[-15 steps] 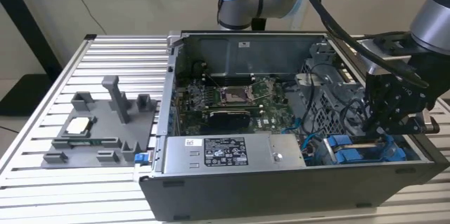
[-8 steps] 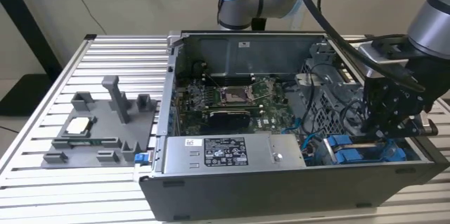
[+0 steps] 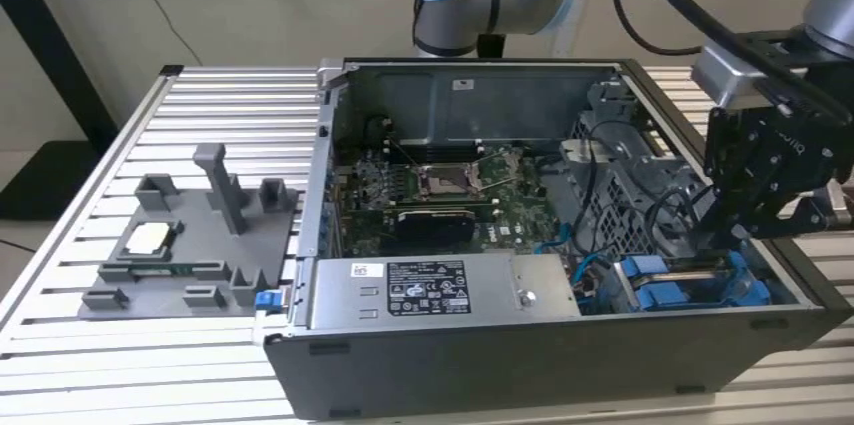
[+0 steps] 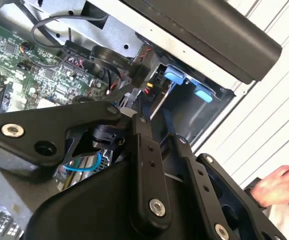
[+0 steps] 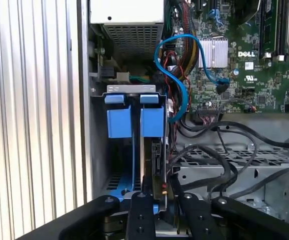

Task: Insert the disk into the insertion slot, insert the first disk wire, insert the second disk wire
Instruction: 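Insert the first disk wire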

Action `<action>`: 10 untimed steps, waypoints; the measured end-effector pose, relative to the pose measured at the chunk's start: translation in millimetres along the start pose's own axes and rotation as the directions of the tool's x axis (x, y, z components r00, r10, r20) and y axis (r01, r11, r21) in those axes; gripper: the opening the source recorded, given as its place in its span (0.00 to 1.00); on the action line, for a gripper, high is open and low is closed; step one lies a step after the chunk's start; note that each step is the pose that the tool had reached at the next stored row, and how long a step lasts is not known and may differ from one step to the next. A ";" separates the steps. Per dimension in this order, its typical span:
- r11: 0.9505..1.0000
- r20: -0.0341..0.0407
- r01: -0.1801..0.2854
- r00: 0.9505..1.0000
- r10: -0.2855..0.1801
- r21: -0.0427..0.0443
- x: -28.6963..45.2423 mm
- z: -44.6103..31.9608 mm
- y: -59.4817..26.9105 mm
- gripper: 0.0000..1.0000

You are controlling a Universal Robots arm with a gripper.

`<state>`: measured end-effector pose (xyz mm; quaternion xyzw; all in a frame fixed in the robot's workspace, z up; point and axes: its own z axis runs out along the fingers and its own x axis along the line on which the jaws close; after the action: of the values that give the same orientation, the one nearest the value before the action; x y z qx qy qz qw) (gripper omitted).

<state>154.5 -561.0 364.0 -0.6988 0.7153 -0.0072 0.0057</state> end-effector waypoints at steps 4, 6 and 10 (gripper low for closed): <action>1.000 0.000 0.000 1.000 0.000 0.000 0.0 -16.2 -0.3 0.27; 1.000 0.000 0.000 1.000 0.000 0.000 0.0 -24.3 -0.4 0.27; 1.000 0.000 0.000 1.000 0.000 0.000 0.0 -39.5 -0.7 0.27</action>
<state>154.4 -561.0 403.4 -0.6988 0.7153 -0.0071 0.0057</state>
